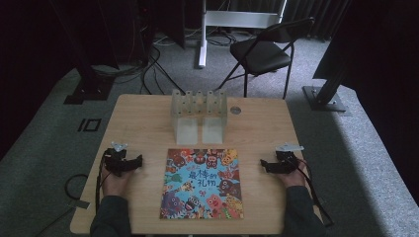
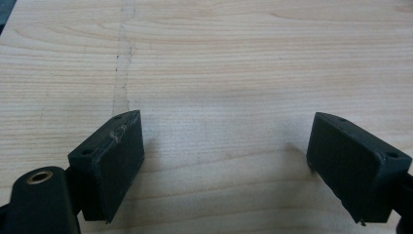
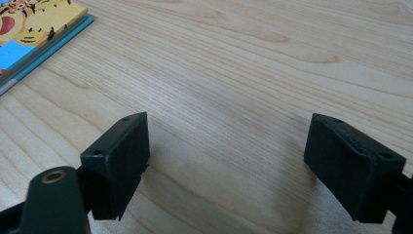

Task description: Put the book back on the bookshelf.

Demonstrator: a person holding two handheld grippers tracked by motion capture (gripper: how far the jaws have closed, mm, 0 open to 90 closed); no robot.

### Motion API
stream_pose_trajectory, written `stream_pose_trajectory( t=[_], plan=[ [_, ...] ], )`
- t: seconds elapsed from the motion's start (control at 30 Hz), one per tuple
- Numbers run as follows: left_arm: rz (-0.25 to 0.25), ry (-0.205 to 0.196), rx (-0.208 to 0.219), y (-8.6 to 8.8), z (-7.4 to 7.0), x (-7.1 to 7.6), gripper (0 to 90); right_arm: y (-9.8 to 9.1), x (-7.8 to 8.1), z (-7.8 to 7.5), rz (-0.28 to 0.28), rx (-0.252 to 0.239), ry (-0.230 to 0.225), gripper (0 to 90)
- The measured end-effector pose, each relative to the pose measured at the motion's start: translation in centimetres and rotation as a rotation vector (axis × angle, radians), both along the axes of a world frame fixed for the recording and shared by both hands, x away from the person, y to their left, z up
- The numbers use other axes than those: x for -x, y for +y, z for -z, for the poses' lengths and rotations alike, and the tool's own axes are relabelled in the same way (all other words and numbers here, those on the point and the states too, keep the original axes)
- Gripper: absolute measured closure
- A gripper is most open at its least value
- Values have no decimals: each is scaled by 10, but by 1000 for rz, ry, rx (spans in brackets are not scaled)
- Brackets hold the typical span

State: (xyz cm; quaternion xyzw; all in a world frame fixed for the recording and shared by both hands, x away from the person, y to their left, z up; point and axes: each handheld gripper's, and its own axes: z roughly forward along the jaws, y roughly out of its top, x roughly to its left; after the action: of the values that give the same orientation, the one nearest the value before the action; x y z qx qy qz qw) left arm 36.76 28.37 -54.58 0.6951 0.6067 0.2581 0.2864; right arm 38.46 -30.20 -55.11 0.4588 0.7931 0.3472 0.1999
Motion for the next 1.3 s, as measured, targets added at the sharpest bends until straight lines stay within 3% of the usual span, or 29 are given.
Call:
stream_pose_trajectory(
  t=[0.53, 0.77, 1.3],
  plan=[
    [-1, 0, -2, 0, 0, 1, 133, 3, 2, -1, 0, 3, 8, 169],
    [-8, 0, -2, -1, 0, 1, 132, 12, 6, -4, -5, 12, -26, 263],
    [-19, 0, 1, -2, 0, 1, 131, 38, 17, -31, -81, 8, -95, 294]
  ],
)
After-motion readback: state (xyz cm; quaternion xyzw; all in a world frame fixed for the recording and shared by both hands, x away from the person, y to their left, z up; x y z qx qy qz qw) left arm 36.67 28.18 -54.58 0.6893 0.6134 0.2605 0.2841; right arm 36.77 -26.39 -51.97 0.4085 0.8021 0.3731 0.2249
